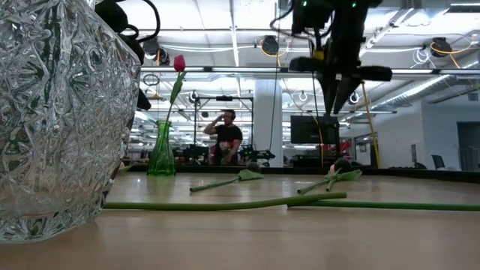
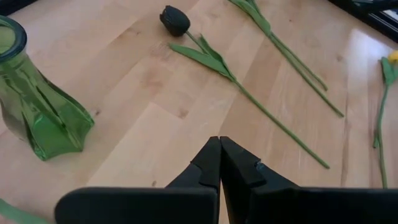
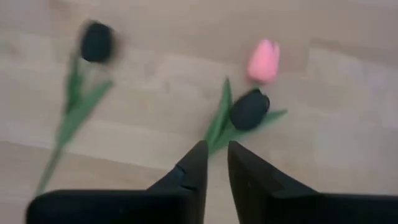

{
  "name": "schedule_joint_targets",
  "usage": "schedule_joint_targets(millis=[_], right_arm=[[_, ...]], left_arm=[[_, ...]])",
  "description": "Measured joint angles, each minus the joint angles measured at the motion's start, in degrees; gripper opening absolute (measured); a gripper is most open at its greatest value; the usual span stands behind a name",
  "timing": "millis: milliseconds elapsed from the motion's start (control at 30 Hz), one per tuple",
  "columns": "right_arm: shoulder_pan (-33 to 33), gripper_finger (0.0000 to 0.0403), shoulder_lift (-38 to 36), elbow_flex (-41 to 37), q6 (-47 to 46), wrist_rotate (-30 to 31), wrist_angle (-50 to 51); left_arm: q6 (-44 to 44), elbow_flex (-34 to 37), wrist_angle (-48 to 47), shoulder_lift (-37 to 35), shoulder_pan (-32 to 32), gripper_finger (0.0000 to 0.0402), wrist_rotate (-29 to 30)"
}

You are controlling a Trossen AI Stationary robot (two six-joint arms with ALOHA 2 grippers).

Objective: Sort flowers into vase by color
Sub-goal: Put the right black flower into the green vase

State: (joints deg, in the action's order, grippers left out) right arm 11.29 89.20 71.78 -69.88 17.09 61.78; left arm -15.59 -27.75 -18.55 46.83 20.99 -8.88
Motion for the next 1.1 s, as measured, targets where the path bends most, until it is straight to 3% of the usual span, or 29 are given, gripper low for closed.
schedule_joint_targets(millis=[267, 433, 567, 833, 1100], right_arm=[[0.3, 0.0127, 7.1, -2.8, -5.8, -4.0, -1.9], [0.3, 0.0151, 8.4, -11.4, -10.4, -10.1, -17.4], [-0.1, 0.0161, 8.4, -16.5, -15.6, -11.0, -25.4], [-0.1, 0.0148, 8.4, -18.1, -16.5, -9.1, -27.1], [-0.1, 0.0089, 8.4, -18.1, -14.3, -6.5, -28.7]], left_arm=[[3.3, 0.0, 0.0, 0.0, 0.0, 0.0008, 0.0], [4.5, 0.0, -0.1, 0.0, 0.0, 0.0008, 0.0], [4.5, 0.0, -0.7, 0.0, 0.0, 0.0008, 0.0], [7.0, 0.0, -1.5, 0.0, 0.0, 0.0008, 0.0], [7.0, 0.0, -1.5, 0.0, 0.0, 0.0008, 0.1]])
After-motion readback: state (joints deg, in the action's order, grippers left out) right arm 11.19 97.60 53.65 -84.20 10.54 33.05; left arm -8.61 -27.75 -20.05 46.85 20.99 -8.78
